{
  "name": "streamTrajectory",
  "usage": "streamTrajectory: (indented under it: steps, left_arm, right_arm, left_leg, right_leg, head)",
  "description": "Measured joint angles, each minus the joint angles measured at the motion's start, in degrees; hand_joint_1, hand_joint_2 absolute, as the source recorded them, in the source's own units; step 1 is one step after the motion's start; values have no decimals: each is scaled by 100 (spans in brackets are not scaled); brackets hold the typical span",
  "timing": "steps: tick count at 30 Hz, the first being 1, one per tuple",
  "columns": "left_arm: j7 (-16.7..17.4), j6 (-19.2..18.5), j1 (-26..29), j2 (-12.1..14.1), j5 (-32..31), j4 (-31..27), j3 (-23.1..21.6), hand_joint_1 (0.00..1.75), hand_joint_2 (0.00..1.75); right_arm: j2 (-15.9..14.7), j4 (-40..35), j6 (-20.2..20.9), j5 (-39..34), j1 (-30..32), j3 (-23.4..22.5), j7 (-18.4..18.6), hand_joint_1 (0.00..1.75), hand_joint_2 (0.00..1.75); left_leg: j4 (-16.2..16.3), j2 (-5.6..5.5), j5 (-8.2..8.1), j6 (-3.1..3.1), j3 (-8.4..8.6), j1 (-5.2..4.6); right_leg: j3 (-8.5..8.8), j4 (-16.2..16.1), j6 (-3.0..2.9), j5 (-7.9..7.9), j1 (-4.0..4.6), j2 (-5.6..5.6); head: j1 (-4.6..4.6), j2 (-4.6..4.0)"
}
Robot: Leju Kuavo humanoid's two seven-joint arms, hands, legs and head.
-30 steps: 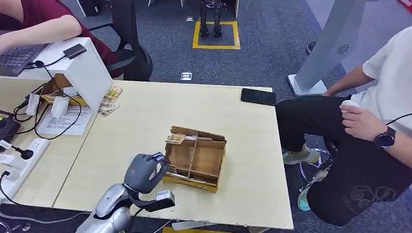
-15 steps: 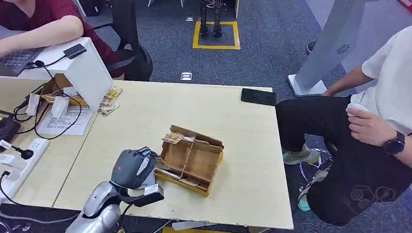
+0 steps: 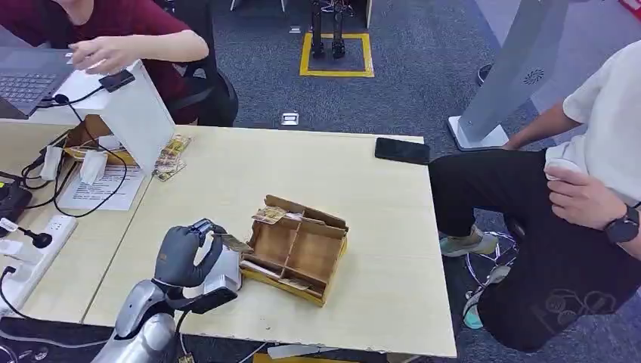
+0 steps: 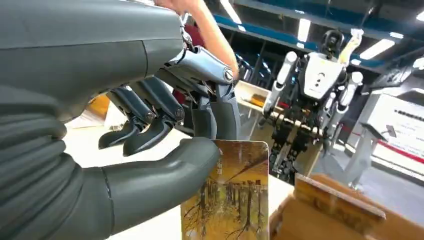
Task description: Pass the card to the sensor for recognition and then transmit it.
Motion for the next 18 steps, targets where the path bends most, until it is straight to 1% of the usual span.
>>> streamTrajectory:
  steps: [8, 14, 16, 18]
  left_arm:
    - [20, 4, -4, 33, 39, -201, 210, 175, 175]
    - [20, 7, -3, 57, 50, -247, 245, 175, 175]
    - [65, 22, -4, 57, -2, -249, 269, 175, 175]
    - [188, 61, -15, 55, -123, -249, 330, 175, 175]
  right_arm:
    - [0, 0, -24, 0, 6, -42, 0, 0, 0]
    - [0, 0, -24, 0, 8, -74, 0, 0, 0]
    - [0, 0, -24, 2, 8, -79, 0, 0, 0]
    - [0, 0, -24, 22, 9, -87, 0, 0, 0]
  left_leg:
    - [0, 0, 0, 0, 0, -1]
    - [0, 0, 0, 0, 0, 0]
    - [0, 0, 0, 0, 0, 0]
    - [0, 1, 0, 0, 1, 0]
  right_leg:
    - [0, 0, 0, 0, -1, 0]
    - [0, 0, 0, 0, 0, 0]
    - [0, 0, 0, 0, 0, 0]
    - [-1, 0, 0, 0, 0, 1]
  head:
    - [2, 2]
    - [0, 2]
    - [0, 0]
    - [0, 2]
